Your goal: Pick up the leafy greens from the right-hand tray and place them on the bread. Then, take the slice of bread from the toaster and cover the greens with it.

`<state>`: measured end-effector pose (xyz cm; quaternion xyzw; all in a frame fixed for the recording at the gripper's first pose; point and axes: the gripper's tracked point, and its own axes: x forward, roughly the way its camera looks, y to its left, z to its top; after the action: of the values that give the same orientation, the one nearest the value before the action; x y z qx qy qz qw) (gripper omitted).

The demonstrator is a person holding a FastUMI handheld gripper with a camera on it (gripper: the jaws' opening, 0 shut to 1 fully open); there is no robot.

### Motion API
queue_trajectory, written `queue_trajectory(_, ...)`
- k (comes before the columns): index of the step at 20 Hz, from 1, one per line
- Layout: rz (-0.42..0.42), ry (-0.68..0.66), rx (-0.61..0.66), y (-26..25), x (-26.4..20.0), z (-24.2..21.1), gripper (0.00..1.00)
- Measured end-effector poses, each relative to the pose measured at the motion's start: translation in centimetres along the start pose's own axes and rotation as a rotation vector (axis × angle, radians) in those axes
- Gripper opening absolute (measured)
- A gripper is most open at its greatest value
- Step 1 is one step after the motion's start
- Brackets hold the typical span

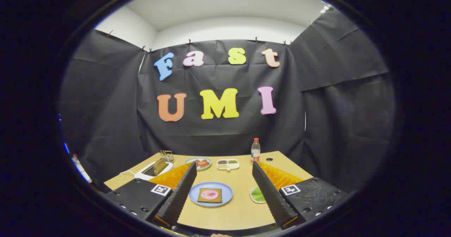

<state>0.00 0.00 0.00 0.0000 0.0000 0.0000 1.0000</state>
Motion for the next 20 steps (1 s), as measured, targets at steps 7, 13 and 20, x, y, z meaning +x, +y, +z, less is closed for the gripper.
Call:
queue_trajectory(7, 0.012, 0.042, 0.023, -0.5, 1.1, -1.3, 0.97)
queue_trajectory(13, -0.004, 0.033, 0.000, -0.6, 1.8, -1.4, 0.96)
queue_trajectory(20, -0.058, 0.087, -0.023, -2.0, 4.6, -3.1, 0.96)
